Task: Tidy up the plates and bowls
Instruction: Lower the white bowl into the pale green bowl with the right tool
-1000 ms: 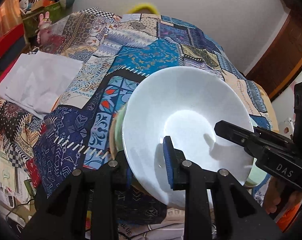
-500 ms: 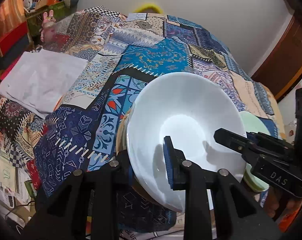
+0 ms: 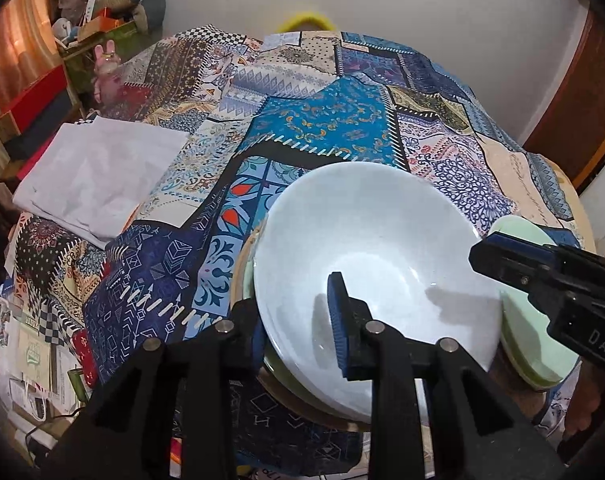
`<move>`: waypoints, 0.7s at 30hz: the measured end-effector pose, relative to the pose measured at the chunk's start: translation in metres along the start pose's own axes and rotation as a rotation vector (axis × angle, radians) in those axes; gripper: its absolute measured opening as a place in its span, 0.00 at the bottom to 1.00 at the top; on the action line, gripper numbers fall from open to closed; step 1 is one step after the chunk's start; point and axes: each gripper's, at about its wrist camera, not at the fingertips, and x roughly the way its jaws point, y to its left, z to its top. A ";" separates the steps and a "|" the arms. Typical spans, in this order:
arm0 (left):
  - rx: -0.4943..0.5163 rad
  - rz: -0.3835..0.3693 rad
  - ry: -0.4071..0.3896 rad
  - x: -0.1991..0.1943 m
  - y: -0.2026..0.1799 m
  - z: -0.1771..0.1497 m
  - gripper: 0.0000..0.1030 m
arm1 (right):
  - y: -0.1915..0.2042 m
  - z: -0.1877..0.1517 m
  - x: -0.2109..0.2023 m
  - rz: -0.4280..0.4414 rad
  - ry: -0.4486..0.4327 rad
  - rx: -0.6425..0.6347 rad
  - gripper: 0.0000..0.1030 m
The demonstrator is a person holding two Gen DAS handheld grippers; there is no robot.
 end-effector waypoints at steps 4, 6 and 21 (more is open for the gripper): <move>-0.043 -0.042 0.037 -0.002 0.001 0.005 0.38 | 0.000 -0.001 -0.005 0.015 -0.010 0.009 0.25; -0.049 -0.041 0.050 -0.002 -0.002 0.008 0.40 | -0.001 -0.002 -0.008 0.019 -0.013 0.013 0.26; -0.029 -0.024 0.024 -0.035 -0.004 0.007 0.49 | -0.002 -0.008 -0.018 0.044 -0.028 0.019 0.29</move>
